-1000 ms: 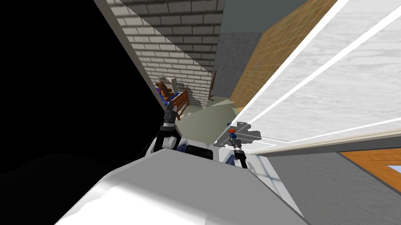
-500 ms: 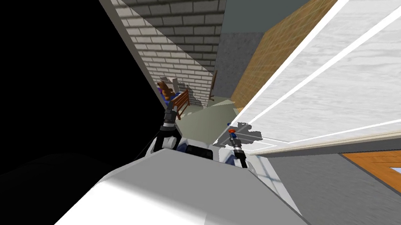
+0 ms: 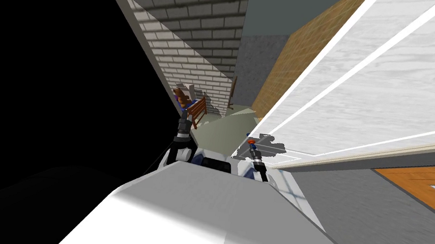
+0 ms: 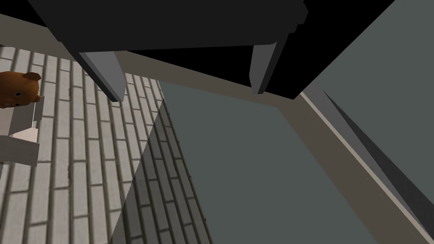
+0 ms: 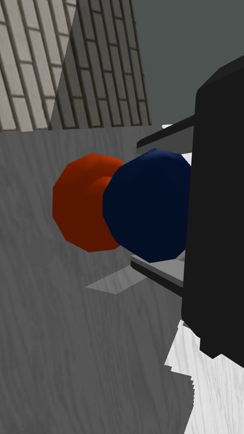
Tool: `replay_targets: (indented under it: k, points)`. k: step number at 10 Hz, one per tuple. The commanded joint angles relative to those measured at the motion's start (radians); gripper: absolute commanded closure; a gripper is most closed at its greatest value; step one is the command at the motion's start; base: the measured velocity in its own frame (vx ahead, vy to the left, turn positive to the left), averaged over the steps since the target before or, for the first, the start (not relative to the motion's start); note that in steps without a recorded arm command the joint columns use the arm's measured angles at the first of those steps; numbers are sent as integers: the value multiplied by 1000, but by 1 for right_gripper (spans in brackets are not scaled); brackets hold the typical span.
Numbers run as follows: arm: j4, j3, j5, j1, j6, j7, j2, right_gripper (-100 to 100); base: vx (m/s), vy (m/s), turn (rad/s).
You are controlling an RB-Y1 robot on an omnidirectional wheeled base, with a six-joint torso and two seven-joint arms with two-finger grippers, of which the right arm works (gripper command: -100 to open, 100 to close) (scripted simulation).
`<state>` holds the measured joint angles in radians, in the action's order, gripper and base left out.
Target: Pull the door open
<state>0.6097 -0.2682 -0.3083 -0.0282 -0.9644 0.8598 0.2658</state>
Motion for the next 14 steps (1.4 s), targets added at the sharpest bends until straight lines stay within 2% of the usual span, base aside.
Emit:
replay_targets:
  k: [1, 9, 10, 14]
  points:
    - [0, 5, 6, 2, 1, -31, -3, 100, -36, -11, 16]
    - [0, 42, 79, -6, 10, -244, -2, 100, -39, -21, 44]
    - [0, 42, 79, -6, 10, -248, -2, 100, -31, -18, 22]
    - [0, 64, 123, -11, 16, -363, -1, 100, -40, -21, 46]
